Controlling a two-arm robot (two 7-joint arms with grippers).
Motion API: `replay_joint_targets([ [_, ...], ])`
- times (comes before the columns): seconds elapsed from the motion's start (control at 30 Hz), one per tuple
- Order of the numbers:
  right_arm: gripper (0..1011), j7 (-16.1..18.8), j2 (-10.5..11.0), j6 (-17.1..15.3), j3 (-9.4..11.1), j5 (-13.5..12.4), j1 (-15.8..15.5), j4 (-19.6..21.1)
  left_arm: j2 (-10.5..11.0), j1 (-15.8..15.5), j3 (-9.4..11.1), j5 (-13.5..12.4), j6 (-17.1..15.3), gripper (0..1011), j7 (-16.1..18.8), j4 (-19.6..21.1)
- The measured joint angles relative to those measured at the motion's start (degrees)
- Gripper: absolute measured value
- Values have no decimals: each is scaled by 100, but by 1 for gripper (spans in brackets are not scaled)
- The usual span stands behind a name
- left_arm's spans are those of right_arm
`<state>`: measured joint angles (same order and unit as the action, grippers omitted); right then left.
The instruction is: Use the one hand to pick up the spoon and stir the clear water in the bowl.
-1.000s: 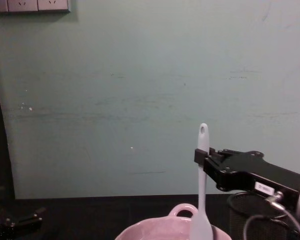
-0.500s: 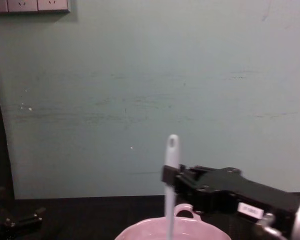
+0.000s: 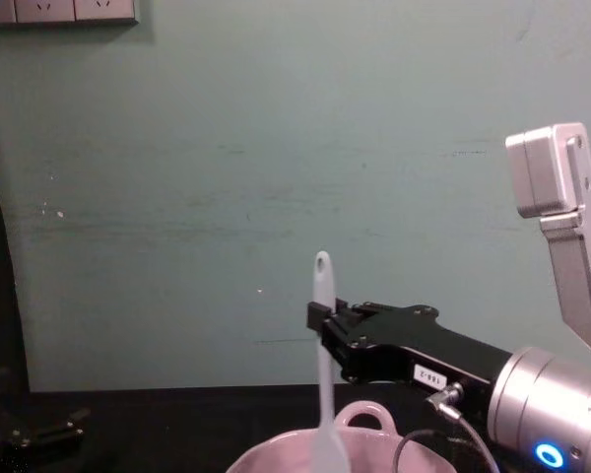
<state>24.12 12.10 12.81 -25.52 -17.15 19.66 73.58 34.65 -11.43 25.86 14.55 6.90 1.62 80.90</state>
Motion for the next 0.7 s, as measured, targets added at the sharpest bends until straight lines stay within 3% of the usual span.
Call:
replay_joint_targets([
  [0.17,110,-151,-45,99,115,192,111,-203,0,0,0,0,0,1011,0,0],
  [0.33,110,-168,43,39,294,211,34,-55,0,0,0,0,0,1011,0,0],
  [0.53,110,-74,177,-162,487,15,-206,360,0,0,0,0,0,1011,0,0],
  [0.7,110,7,216,-465,678,-383,-376,719,0,0,0,0,0,1011,0,0],
])
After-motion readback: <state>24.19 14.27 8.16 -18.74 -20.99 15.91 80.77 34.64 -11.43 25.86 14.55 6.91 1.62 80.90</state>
